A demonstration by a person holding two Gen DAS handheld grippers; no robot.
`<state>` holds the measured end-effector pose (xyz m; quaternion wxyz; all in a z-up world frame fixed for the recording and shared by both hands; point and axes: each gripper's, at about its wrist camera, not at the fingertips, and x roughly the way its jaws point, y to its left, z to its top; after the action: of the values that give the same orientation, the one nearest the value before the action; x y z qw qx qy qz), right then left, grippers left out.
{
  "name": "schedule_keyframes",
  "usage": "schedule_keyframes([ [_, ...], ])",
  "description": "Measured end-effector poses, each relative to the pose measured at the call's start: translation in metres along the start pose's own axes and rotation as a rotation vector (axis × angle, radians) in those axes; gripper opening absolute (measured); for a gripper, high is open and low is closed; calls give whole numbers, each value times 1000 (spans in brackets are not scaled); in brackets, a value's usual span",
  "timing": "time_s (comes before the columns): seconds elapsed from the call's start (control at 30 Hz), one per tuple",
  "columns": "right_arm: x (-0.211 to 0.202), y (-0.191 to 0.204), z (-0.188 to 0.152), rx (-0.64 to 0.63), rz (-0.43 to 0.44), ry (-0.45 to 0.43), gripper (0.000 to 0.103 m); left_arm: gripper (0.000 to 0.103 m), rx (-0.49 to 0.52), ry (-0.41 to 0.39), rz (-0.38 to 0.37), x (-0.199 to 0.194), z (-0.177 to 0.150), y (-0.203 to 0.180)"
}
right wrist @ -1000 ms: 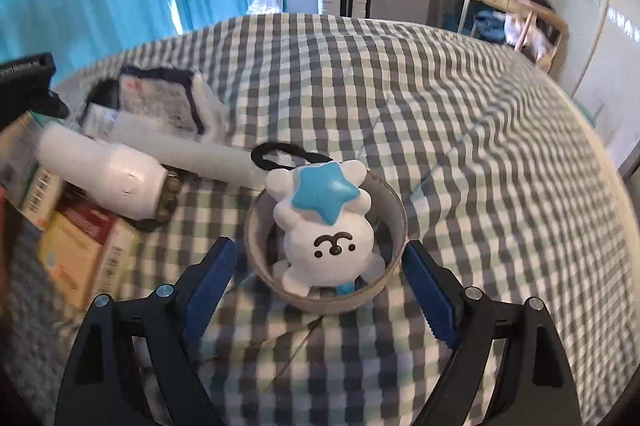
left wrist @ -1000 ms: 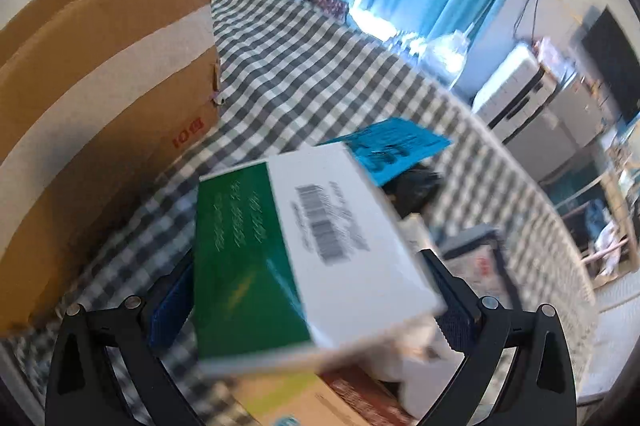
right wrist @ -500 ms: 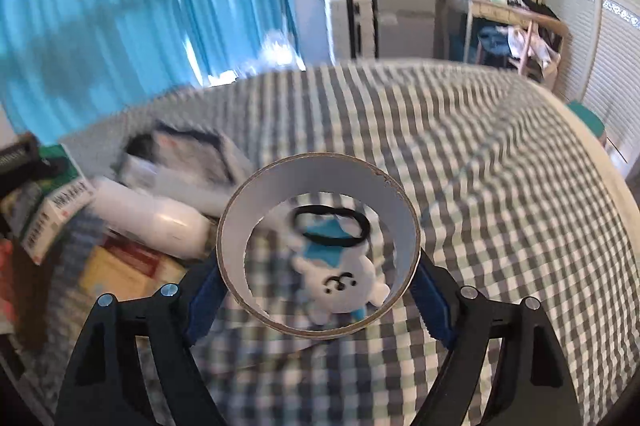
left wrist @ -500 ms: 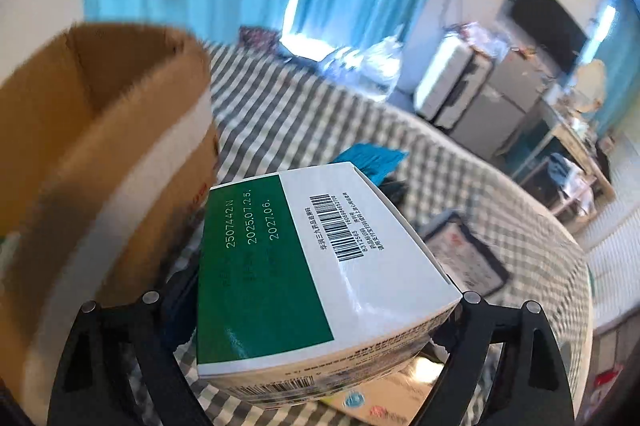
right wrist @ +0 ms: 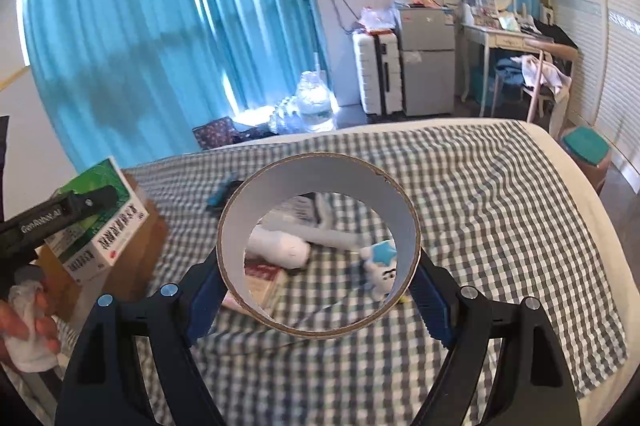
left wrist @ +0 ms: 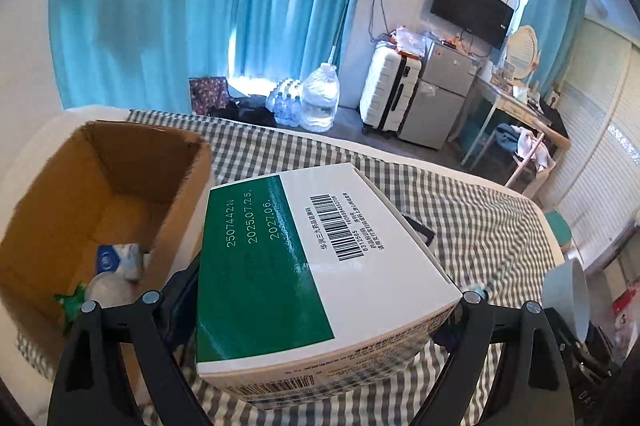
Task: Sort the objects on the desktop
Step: 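Carry the tape roll and medicine box to the cardboard box and release both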
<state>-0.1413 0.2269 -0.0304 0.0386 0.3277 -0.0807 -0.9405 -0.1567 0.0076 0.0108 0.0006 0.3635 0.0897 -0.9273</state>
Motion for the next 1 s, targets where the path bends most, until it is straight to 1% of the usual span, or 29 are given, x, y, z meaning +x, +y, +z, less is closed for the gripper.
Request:
schedule_keyframes([
  [0.13, -24, 29, -4, -27, 32, -6, 82, 91, 27, -11, -11, -28, 0, 1],
  [0.23, -40, 52, -4, -49, 61, -12, 82, 91, 45, -36, -14, -54, 0, 8],
  [0.3, -48, 66, 0, -63, 84, -23, 82, 91, 54, -49, -19, -71, 3, 17],
  [0.43, -65, 108, 4, -114, 133, -44, 82, 91, 88, -77, -3, -99, 13, 33],
  [0.57, -66, 146, 7, -140, 193, -38, 82, 91, 92, -108, 19, -119, 23, 62],
  [0.67, -61, 171, 9, -161, 231, -29, 82, 91, 87, -112, 46, -121, 31, 90],
  [0.77, -52, 201, 9, -188, 268, -15, 82, 91, 67, -97, 55, -115, 35, 118],
  [0.83, -41, 218, 8, -198, 300, 8, 82, 91, 53, -84, 84, -104, 38, 139],
  [0.93, -22, 239, 8, -233, 303, 27, 82, 91, 24, -49, 119, -84, 44, 173],
  [1.0, -1, 256, 9, -251, 328, 60, 82, 91, 13, -28, 141, -69, 45, 189],
])
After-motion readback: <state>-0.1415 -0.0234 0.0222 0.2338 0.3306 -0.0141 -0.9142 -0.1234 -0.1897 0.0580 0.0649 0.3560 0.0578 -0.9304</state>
